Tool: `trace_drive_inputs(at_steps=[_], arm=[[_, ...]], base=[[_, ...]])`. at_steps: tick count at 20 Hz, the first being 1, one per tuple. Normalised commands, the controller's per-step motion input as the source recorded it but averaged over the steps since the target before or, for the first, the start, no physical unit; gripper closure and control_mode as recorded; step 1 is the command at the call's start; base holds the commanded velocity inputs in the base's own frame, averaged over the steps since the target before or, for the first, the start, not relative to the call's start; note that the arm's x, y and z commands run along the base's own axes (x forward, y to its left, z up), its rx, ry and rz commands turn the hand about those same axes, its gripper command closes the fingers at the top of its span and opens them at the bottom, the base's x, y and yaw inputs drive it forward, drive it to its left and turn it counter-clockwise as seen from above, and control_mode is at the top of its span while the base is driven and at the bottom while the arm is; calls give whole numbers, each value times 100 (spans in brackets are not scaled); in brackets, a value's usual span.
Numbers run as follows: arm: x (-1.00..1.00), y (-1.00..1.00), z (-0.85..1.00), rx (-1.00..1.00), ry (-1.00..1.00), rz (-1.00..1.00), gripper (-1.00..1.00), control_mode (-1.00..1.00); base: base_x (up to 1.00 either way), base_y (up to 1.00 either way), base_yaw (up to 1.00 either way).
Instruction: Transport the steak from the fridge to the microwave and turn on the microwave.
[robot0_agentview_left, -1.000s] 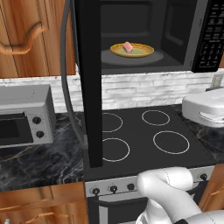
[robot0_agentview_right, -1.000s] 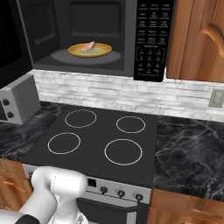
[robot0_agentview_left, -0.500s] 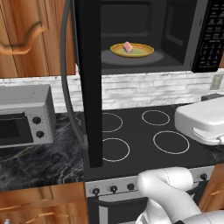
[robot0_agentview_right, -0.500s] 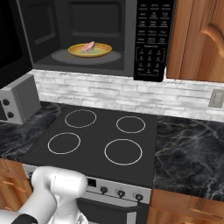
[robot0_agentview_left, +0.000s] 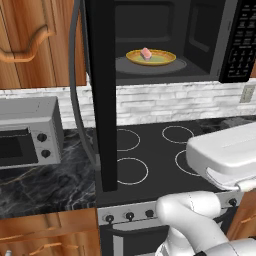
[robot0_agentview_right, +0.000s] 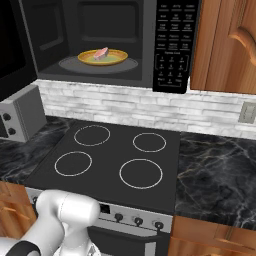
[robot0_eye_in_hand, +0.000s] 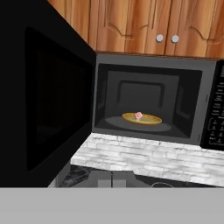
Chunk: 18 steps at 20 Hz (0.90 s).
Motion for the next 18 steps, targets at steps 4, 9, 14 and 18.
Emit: trace_drive_inputs(at_steps=[4, 9, 14, 18], arm=[[-17, 23, 0, 0, 0, 0, 100, -100], [-20, 15, 0, 0, 0, 1, 100, -100], [-21, 25, 0, 0, -6, 1, 100, -100], [-14, 31, 0, 0, -10, 0, 100, -100]], base=[[0, 0, 0], [0, 0, 0], [0, 0, 0], [0, 0, 0]])
